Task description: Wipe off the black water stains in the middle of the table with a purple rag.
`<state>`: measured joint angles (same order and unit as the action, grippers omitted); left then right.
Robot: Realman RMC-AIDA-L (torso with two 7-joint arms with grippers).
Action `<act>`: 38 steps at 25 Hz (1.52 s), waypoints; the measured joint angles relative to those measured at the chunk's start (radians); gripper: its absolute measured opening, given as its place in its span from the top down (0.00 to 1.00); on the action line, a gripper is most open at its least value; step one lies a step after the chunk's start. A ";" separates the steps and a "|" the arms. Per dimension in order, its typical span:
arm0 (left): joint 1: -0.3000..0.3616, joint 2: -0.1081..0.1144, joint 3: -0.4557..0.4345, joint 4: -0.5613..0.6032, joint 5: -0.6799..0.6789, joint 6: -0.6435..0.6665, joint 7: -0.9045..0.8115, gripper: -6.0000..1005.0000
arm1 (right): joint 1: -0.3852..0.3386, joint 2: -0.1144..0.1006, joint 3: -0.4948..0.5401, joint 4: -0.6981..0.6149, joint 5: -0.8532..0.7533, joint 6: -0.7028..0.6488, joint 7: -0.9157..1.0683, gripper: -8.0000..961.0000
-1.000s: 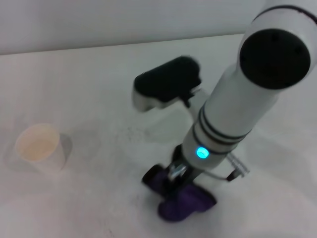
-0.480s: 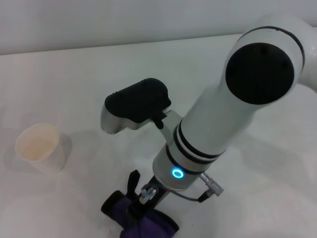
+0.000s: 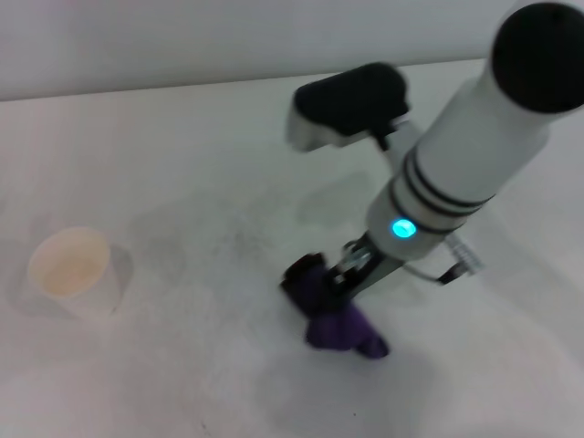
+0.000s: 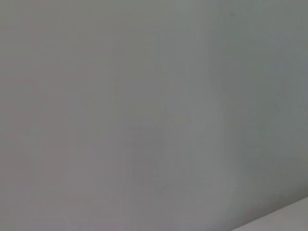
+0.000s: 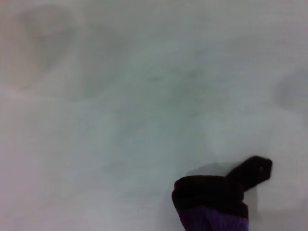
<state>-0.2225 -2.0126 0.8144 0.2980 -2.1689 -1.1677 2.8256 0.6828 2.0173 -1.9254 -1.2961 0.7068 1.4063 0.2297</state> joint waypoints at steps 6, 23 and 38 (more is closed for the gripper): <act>-0.008 0.000 -0.006 -0.003 0.000 0.007 0.000 0.11 | -0.068 -0.003 0.174 -0.074 -0.190 0.143 -0.020 0.88; -0.038 -0.006 -0.012 -0.003 -0.001 0.011 0.000 0.11 | -0.105 -0.008 0.453 0.050 -0.282 0.168 -0.248 0.80; -0.056 -0.023 -0.014 0.015 -0.007 0.039 0.000 0.11 | -0.116 -0.009 0.686 0.022 -0.282 0.214 -0.453 0.72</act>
<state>-0.2788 -2.0357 0.8005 0.3129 -2.1757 -1.1282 2.8255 0.5671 2.0078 -1.2398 -1.2738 0.4244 1.6204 -0.2232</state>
